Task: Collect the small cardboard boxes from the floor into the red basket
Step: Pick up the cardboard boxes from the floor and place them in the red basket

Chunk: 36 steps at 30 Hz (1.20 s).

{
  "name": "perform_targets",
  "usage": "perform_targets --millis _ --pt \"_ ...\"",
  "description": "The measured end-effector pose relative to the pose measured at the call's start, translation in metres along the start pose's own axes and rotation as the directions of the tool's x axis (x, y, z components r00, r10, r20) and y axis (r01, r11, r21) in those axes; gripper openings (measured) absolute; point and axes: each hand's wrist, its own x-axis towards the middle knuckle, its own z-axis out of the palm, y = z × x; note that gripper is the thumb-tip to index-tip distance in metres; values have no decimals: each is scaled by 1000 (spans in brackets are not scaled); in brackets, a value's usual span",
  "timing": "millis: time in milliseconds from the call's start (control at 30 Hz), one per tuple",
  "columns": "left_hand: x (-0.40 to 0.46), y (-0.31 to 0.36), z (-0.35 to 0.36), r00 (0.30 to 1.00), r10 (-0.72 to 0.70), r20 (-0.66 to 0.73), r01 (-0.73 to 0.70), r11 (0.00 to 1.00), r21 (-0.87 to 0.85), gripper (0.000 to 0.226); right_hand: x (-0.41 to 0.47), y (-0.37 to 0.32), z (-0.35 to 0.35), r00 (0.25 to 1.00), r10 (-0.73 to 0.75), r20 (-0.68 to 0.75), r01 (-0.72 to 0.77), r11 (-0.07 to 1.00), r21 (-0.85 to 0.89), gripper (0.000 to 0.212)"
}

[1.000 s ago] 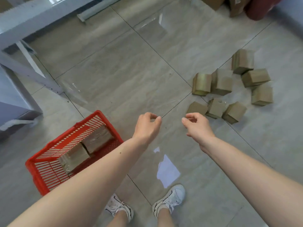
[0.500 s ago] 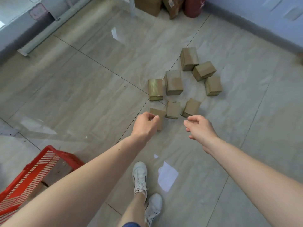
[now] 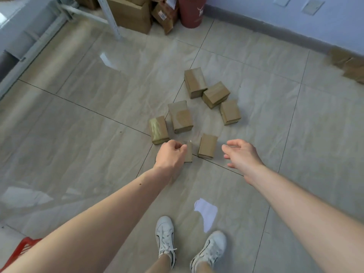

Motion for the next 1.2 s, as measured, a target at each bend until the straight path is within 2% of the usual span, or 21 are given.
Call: perform_targets --millis 167,400,567,1000,1200 --pt "24 47 46 999 0 48 0 1000 5 18 52 -14 -45 1000 13 10 -13 1000 -4 33" --pt "69 115 117 998 -57 -8 56 997 -59 19 137 -46 -116 997 -25 77 34 992 -118 30" --pt "104 148 147 994 -108 -35 103 988 -119 16 192 -74 -139 992 -32 125 54 983 -177 30" --pt "252 215 132 955 -275 -111 241 938 -248 23 354 -203 -109 965 -69 253 149 937 -315 35" --pt "311 219 137 923 -354 -150 302 909 -288 29 423 -237 -74 935 -96 341 238 883 -404 48"
